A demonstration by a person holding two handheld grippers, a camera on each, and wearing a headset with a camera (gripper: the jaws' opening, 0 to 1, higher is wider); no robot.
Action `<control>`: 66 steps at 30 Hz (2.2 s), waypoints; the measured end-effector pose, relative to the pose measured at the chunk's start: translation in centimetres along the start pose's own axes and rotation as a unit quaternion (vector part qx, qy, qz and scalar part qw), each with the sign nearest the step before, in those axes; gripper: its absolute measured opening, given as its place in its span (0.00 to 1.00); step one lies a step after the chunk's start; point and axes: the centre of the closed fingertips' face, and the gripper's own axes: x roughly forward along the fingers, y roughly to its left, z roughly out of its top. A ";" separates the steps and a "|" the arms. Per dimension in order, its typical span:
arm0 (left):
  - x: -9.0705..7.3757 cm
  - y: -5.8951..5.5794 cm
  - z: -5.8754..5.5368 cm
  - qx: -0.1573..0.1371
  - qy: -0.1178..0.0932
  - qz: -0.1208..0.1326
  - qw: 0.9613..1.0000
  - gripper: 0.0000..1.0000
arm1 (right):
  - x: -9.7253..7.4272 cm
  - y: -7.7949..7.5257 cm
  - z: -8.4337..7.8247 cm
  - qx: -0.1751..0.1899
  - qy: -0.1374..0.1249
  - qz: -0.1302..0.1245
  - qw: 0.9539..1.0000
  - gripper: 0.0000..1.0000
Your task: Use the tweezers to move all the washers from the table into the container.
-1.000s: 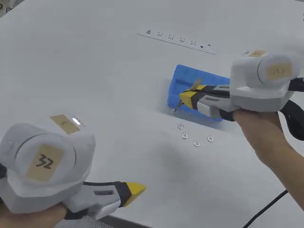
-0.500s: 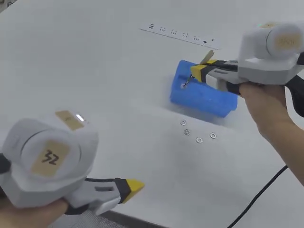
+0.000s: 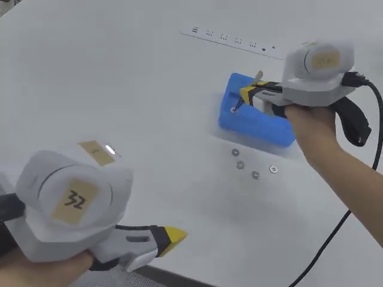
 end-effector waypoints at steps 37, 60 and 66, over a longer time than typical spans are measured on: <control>-0.6 0.2 0.3 0.006 -0.002 0.005 1.000 0.98 | -1.5 0.5 1.6 0.019 -0.031 0.013 0.999 0.03; -0.4 0.0 0.4 0.010 -0.003 0.004 1.000 0.98 | -7.5 5.1 0.1 0.026 -0.049 0.036 0.998 0.03; -0.5 0.1 0.2 0.009 -0.001 0.004 1.000 0.98 | -6.7 5.3 -2.1 0.039 -0.031 0.039 0.998 0.03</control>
